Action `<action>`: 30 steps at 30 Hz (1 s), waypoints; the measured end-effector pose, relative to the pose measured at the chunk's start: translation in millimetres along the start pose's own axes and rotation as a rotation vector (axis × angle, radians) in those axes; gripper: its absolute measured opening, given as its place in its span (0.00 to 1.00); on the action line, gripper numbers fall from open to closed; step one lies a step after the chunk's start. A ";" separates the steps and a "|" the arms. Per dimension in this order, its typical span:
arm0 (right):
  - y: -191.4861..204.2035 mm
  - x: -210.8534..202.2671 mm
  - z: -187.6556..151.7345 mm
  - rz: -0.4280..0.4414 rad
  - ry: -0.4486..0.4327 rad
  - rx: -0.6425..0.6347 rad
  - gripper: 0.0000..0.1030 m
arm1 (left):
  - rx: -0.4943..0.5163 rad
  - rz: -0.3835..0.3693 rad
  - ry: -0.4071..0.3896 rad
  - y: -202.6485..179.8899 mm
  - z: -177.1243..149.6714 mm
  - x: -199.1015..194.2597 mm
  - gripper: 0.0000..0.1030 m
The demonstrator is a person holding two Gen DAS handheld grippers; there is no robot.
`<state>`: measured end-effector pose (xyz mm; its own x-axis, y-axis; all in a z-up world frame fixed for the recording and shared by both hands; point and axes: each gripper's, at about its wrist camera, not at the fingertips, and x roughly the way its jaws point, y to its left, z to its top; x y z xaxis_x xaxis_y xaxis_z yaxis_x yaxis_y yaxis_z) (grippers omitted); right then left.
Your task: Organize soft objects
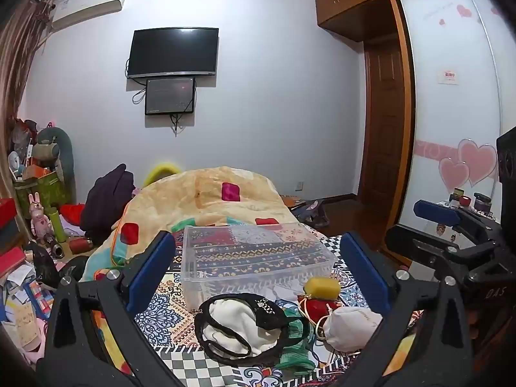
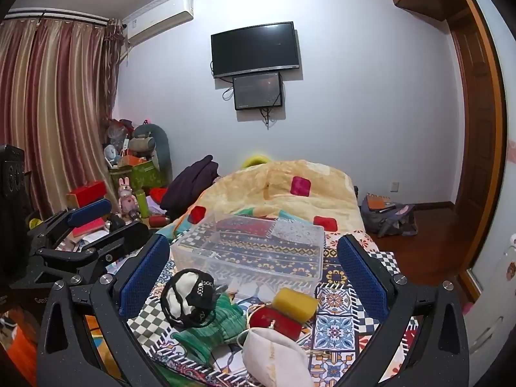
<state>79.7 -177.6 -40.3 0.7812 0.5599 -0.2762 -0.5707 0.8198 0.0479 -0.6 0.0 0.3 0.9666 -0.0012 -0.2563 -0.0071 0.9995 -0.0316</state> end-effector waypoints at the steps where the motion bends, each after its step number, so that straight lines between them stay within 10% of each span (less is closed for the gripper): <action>1: 0.4 -0.5 0.1 0.000 -0.001 -0.001 1.00 | 0.000 0.000 -0.001 0.0 0.0 -0.3 1.00; 30: 1.0 -1.8 -0.6 0.008 -0.007 0.000 1.00 | -0.010 0.000 -0.018 0.3 -3.0 -0.7 1.00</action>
<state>77.5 -177.8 -40.3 0.7781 0.5677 -0.2689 -0.5773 0.8150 0.0500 -2.0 0.1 -2.4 0.9712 -0.0002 -0.2384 -0.0099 0.9991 -0.0408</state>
